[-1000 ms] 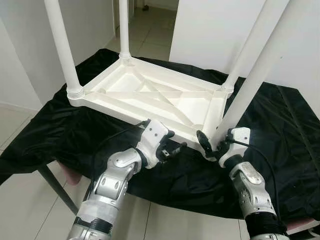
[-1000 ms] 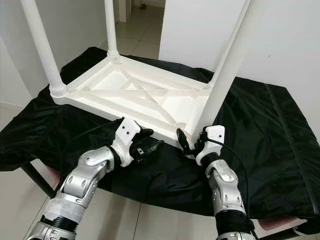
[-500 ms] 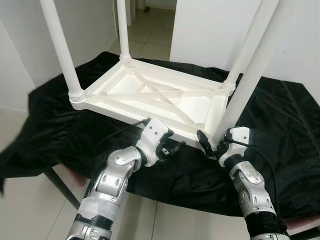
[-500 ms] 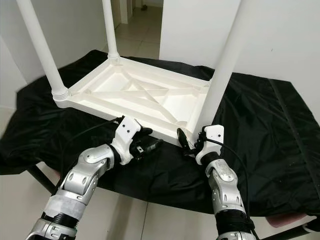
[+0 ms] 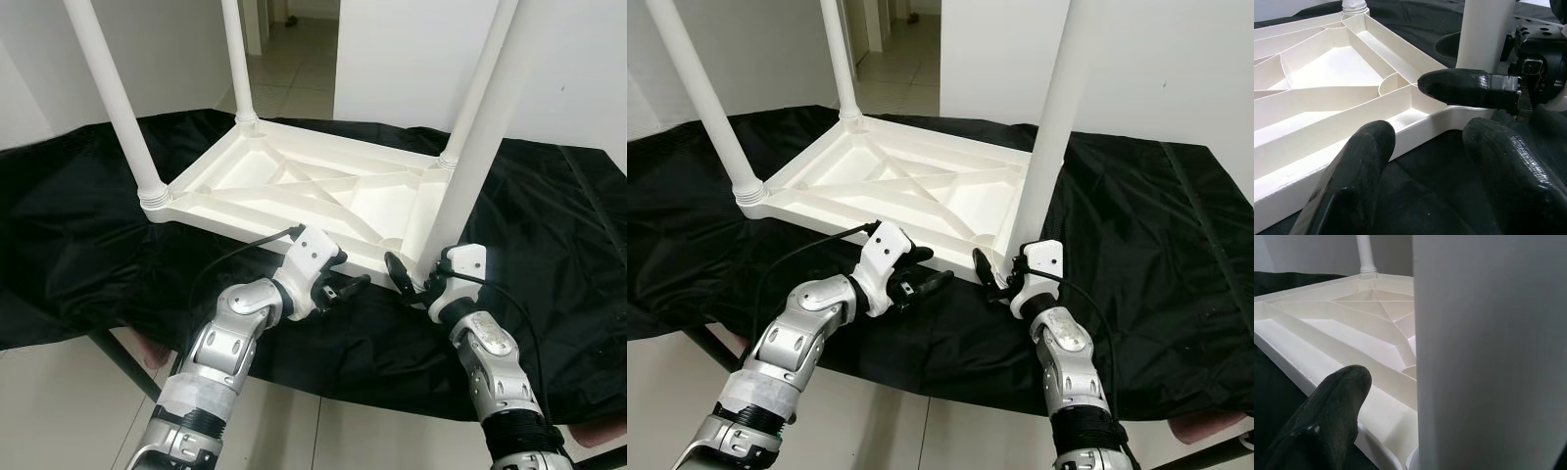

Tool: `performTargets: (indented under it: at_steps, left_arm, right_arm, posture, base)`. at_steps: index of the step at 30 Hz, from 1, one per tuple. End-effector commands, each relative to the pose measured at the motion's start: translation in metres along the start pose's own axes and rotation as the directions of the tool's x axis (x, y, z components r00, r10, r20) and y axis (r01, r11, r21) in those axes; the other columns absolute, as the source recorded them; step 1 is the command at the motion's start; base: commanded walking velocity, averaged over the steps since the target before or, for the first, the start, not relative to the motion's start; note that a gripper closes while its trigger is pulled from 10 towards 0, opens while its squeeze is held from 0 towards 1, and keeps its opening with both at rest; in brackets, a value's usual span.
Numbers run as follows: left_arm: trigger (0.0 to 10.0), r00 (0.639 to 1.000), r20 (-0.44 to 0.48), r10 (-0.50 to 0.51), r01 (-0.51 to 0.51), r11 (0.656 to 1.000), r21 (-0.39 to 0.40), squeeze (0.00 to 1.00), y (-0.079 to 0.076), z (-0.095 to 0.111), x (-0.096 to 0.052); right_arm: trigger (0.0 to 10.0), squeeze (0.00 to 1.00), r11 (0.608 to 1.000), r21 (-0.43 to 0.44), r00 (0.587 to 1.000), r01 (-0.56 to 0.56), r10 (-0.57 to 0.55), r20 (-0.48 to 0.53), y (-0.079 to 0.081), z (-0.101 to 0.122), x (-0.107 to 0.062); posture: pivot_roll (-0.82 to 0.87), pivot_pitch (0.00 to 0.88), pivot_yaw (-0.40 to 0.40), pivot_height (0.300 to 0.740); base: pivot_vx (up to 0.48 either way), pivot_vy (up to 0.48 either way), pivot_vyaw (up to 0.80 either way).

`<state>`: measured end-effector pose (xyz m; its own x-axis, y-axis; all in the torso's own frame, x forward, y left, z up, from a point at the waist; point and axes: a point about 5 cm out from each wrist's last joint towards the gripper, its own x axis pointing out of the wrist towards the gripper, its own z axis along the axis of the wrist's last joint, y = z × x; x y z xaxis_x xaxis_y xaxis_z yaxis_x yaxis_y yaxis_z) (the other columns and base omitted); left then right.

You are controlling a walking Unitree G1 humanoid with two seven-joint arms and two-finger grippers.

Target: Building children table

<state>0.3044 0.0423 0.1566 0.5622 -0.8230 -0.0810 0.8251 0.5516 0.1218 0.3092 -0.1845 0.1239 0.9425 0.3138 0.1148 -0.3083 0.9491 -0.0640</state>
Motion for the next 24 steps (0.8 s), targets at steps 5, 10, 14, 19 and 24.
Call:
performTargets:
  at_steps: [5, 10, 14, 19, 24]
  left_arm:
    - [10.0, 1.0, -0.002, -0.027, 0.027, 1.0, -0.014, 0.0, -0.009, -0.004, -0.006]
    - [10.0, 0.992, -0.007, -0.124, 0.124, 0.992, -0.013, 0.0, -0.02, -0.006, -0.01]
    - [10.0, 0.985, -0.013, -0.175, 0.175, 0.985, -0.005, 0.0, -0.027, -0.007, -0.011]
    - [10.0, 0.986, -0.02, -0.163, 0.163, 0.987, 0.009, 0.0, -0.028, -0.008, -0.01]
    - [10.0, 0.989, -0.019, -0.145, 0.145, 0.989, 0.011, 0.0, -0.027, -0.007, -0.011]
  right_arm:
    - [10.0, 0.0, 0.995, -0.057, 0.996, -0.085, 0.085, -0.013, -0.004, 0.005, 0.008]
    - [10.0, 0.0, 0.983, -0.092, 0.986, -0.16, 0.155, -0.055, -0.009, 0.006, 0.01]
    - [10.0, 0.0, 0.967, -0.112, 0.971, -0.227, 0.216, -0.105, -0.016, 0.004, 0.01]
    - [0.0, 0.0, 0.953, -0.117, 0.952, -0.281, 0.261, -0.163, -0.026, 0.0, 0.007]
    - [0.0, 0.0, 0.953, -0.08, 0.944, -0.291, 0.273, -0.187, -0.027, -0.005, 0.002]
  posture:
    - [-0.02, 0.0, -0.007, 0.74]
    - [-0.02, 0.0, -0.018, 0.74]
    - [-0.02, 0.0, -0.025, 0.74]
    - [-0.01, 0.0, -0.032, 0.74]
    - [-0.01, 0.0, -0.045, 0.74]
  base:
    - [0.0, 0.0, 0.0]
    - [0.0, 0.0, 0.0]
    - [0.0, 0.0, 0.0]
    - [0.0, 0.0, 0.0]
    - [0.0, 0.0, 0.0]
